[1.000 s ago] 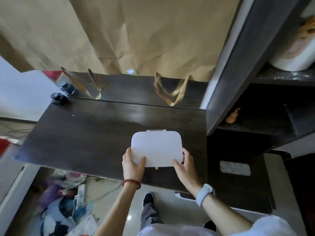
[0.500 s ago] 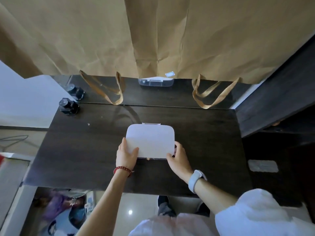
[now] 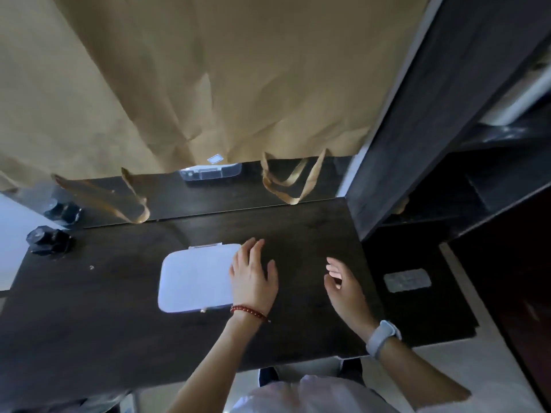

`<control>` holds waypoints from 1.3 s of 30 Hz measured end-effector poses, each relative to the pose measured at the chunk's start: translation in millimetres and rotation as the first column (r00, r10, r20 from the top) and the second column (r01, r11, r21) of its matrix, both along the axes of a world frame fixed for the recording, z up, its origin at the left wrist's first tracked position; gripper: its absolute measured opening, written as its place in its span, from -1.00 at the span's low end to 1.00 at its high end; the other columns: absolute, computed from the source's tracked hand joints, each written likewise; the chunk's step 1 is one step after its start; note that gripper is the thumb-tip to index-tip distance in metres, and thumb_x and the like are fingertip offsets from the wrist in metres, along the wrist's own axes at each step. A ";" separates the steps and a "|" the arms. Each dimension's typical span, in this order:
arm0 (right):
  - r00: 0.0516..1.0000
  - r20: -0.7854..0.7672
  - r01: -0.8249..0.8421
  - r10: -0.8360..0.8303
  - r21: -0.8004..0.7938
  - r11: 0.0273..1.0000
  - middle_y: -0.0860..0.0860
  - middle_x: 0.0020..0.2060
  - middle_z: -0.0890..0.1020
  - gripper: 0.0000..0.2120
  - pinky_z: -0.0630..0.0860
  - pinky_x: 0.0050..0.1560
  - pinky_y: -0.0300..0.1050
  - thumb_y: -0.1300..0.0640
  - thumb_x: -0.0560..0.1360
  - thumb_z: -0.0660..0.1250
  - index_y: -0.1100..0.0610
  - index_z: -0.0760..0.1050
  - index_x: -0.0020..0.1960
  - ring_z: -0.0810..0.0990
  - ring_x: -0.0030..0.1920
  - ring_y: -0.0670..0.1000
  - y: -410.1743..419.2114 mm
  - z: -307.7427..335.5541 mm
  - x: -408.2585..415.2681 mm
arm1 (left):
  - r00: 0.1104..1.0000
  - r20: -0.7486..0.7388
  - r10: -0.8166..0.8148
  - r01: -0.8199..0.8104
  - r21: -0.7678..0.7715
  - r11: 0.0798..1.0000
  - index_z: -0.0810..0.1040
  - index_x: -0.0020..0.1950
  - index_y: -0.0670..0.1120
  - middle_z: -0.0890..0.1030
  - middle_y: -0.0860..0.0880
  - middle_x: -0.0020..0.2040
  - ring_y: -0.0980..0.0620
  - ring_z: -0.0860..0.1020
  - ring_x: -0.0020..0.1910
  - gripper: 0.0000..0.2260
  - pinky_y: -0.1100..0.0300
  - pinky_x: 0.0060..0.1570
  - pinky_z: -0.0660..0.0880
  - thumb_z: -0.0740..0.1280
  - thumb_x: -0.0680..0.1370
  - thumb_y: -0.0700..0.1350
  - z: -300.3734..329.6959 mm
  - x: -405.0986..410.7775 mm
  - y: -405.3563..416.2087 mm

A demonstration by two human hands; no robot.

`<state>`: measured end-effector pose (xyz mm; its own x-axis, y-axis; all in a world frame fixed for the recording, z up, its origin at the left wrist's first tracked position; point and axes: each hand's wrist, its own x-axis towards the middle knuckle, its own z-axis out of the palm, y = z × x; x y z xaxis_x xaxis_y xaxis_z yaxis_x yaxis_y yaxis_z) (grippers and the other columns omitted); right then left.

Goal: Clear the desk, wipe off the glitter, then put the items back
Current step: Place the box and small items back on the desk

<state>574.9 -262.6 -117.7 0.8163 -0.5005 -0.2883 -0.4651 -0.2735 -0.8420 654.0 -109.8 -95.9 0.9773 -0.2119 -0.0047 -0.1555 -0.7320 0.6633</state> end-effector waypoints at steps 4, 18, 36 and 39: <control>0.989 0.085 0.127 -0.122 -0.061 0.990 0.18 0.17 0.50 -0.67 0.35 0.03 -0.16 0.33 0.52 0.19 0.22 0.37 0.28 0.46 0.12 0.01 -89.9 9.7 -22.1 | 0.973 0.065 -0.220 0.225 -0.090 0.970 0.45 0.21 -0.16 0.49 -0.15 0.17 -0.13 0.46 0.15 -0.56 0.02 0.16 0.41 0.08 0.43 0.03 16.6 -18.4 -91.6; 0.946 0.145 -0.201 0.291 -0.440 0.875 0.18 0.19 0.44 -0.62 0.25 0.22 -0.02 0.14 0.43 0.35 0.18 0.43 0.22 0.35 0.20 0.20 -224.6 33.3 59.4 | 0.989 0.094 -0.113 0.129 -0.176 0.976 0.48 0.17 -0.20 0.54 -0.12 0.03 -0.08 0.54 -0.01 -0.70 0.43 0.00 0.31 0.22 0.45 -0.30 26.2 -51.5 -250.4; 0.932 0.358 0.095 -0.052 -0.104 0.990 -0.04 -0.06 0.48 -0.74 0.39 -0.15 -0.47 0.25 0.45 0.35 -0.11 0.42 -0.06 0.51 -0.09 -0.17 -306.0 13.7 -42.6 | 0.981 -0.160 -0.110 0.149 0.262 0.953 0.05 0.47 -0.09 0.03 -0.17 0.48 -0.25 0.13 0.41 -0.34 -0.05 0.34 0.26 0.23 0.43 -0.36 12.4 13.9 -341.9; 0.937 0.344 0.098 -0.060 -0.096 0.991 -0.12 -0.08 0.49 -0.69 0.40 -0.16 -0.42 0.20 0.44 0.36 -0.21 0.38 -0.09 0.50 -0.08 -0.22 -296.1 10.3 -51.1 | 0.981 -0.052 -0.186 0.193 0.251 0.948 0.28 0.37 -0.13 0.27 -0.22 0.35 -0.27 0.29 0.27 -0.50 -0.06 0.21 0.36 0.21 0.44 -0.37 7.1 5.2 -331.1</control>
<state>523.9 -558.7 -107.3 0.8124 -0.5801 0.0594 -0.1806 -0.3471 -0.9203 659.2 -440.8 -88.8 0.9179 -0.3815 -0.1087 -0.2922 -0.8355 0.4653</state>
